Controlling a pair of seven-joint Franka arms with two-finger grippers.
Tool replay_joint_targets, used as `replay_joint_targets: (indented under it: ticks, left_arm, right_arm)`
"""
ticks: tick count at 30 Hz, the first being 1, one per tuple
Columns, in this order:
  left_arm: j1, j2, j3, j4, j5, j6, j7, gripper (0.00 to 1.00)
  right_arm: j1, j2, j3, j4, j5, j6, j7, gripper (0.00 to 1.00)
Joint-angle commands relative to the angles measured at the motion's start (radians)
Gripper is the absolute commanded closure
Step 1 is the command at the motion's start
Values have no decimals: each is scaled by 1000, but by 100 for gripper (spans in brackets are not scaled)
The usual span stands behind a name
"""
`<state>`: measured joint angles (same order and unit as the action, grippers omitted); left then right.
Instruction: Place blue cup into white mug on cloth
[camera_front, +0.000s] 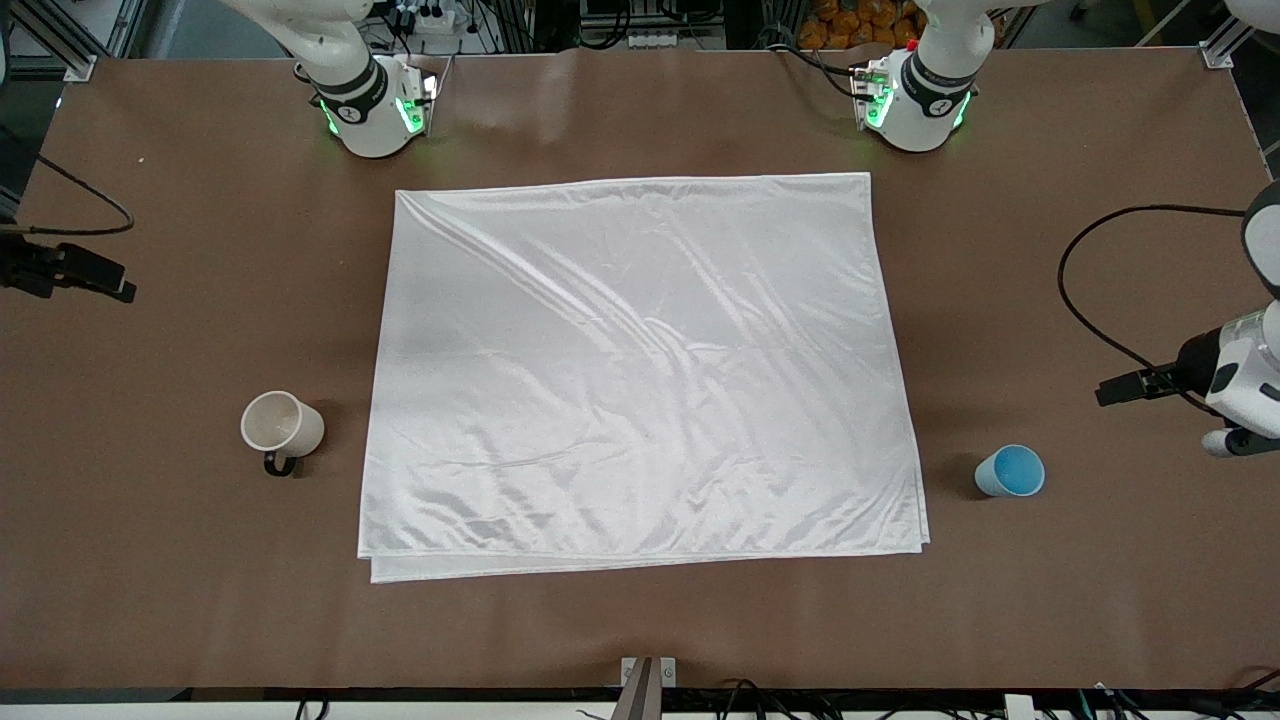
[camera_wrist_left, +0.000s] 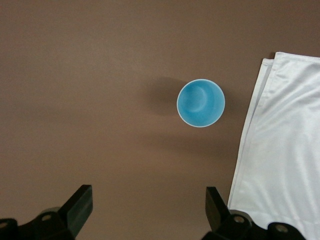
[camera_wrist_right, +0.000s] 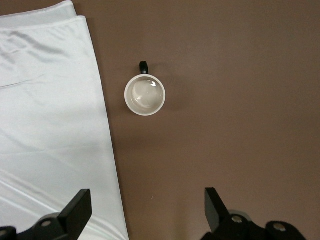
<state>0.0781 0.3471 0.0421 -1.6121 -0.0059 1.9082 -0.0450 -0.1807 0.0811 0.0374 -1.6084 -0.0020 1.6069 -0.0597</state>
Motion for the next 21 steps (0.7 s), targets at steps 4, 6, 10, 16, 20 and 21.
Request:
replay_joint_targets:
  ticks: [4,6,10,16,20,21]
  left_arm:
    - [0,76,2,9,-19,90,8,0]
    - [0,98,2,9,-17,123,8,0]
    - [-3,127,2,9,-16,175,8,0]
    - [-11,170,2,9,-16,244,7,0]
    - [-14,200,2,9,-16,293,5,0]
    - [-14,207,2,9,-14,302,5,0]
  right_arm:
    - [-14,106,9,13,16,74,-15,0]
    - [-13,126,10,13,16,94,-15,0]
    - [-10,166,10,16,25,119,-17,0]
    - [-6,213,12,18,27,149,-19,0]
    - [-6,252,12,18,27,197,-19,0]
    - [-6,259,12,18,27,208,-19,0]
